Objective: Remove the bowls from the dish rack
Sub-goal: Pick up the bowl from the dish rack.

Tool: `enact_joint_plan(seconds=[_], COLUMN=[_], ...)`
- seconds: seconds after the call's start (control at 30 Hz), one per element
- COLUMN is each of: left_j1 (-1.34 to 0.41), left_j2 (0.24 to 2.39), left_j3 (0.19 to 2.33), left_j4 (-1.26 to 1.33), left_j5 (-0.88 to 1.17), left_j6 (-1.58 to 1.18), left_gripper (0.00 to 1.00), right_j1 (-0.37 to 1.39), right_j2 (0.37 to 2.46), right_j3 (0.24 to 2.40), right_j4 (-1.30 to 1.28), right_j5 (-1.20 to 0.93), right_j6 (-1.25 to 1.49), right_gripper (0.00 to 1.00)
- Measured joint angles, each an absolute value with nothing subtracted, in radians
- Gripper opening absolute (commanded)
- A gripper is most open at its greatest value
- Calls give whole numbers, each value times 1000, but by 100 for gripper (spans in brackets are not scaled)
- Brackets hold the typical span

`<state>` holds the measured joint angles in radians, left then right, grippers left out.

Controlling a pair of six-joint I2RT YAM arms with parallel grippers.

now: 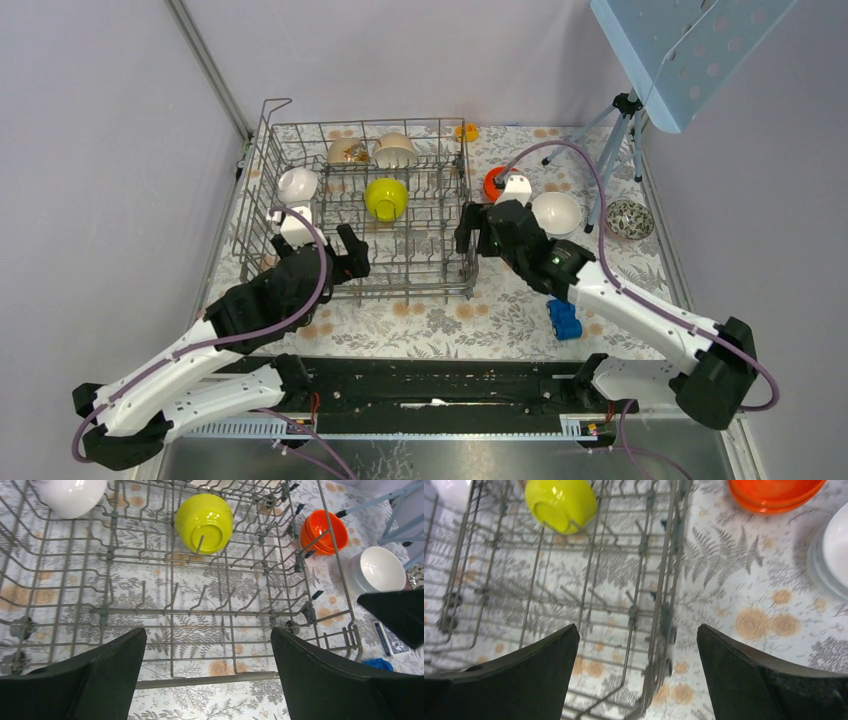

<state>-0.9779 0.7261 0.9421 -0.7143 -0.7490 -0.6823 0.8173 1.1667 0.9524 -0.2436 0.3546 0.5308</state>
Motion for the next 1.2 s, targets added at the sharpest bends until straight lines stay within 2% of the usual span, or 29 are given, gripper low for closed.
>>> enact_joint_plan(seconds=[0.27,0.47,0.57,0.73,0.87,1.0,1.2], left_j1=[-978,-978,-978,-930,-745,-563,-464], left_j2=[693,696,737,1022,1276,1416,1573], left_j3=[942,942,953,1136,1291,1346,1410], left_j4=[-749,-759,-744,-744,-714,-681,-556], left_j5=[-807,-828,-868,-968,-958,-944,-974], left_j6=[-687,-669,-624,-526,-430,-305,-106], left_gripper=[99,99,99,99,99,99,98], right_j1=[621,576,576,576,576,576,576], right_j2=[1374,1390,1390,1390,1390,1386,1386], right_j3=[1061,1033,1025,996,966,941,921], right_j4=[-211,-168,-141,-118,-118,-102,-60], right_j5=[291,191,155,143,141,124,72], right_j6=[521,526,534,552,562,570,586], right_gripper=[79,77,80,83,84,84,84])
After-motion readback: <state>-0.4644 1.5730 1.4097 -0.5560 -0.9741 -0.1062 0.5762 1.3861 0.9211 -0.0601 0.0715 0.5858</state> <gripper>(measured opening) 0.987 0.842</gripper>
